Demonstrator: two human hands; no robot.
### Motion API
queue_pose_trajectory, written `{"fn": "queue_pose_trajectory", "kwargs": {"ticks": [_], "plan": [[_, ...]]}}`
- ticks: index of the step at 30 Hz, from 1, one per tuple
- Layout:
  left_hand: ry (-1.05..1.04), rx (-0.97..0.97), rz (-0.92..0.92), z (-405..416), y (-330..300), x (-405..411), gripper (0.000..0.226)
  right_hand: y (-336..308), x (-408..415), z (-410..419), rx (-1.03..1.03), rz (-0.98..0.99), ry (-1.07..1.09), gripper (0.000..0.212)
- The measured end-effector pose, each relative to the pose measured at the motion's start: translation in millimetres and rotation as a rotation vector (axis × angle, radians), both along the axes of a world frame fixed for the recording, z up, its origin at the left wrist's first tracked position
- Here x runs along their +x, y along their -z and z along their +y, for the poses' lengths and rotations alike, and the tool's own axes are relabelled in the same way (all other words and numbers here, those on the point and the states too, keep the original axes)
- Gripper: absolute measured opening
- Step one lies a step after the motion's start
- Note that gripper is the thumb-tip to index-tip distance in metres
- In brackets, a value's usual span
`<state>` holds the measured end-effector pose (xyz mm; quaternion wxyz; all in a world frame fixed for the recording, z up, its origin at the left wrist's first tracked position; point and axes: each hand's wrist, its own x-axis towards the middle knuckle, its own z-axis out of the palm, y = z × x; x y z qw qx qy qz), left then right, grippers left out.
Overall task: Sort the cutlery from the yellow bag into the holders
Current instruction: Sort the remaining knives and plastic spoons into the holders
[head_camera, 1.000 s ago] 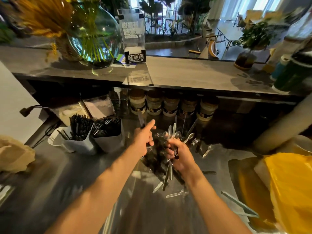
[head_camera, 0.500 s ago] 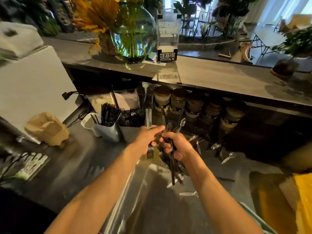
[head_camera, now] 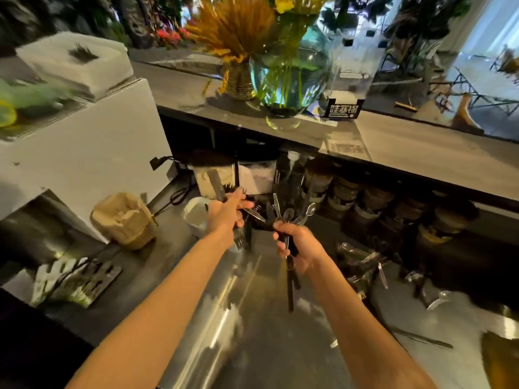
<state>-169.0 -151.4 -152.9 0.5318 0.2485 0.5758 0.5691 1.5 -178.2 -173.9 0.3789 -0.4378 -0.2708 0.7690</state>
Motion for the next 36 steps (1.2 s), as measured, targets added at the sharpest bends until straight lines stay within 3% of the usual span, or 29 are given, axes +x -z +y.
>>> {"fn": "queue_pose_trajectory", "kwargs": {"ticks": [4, 8, 14, 24, 27, 30, 36], "plan": [[-0.102, 0.009, -0.079, 25, -7, -50, 0.025, -8, -41, 18, 0.076, 0.001, -0.053, 0.027], [-0.135, 0.005, -0.075, 45, -7, -101, 0.022, -11, -86, 40, 0.142, 0.034, 0.001, 0.024], [-0.093, 0.022, 0.318, 66, 14, -162, 0.016, -10, -142, 67, 0.114, -0.032, -0.009, 0.027], [0.0, -0.086, 0.49, 94, 54, -182, 0.026, -5, -180, 92, 0.018, -0.193, -0.069, 0.016], [0.026, -0.087, 0.357, 99, 50, -183, 0.04, -1, -186, 100, 0.033, -0.268, -0.112, 0.012], [0.193, -0.117, 0.159, 96, 36, -181, 0.042, 2, -191, 106, 0.038, -0.314, -0.145, 0.011], [0.377, -0.204, 0.06, 93, 32, -185, 0.036, 3, -198, 112, 0.05, -0.381, -0.198, 0.014]]}}
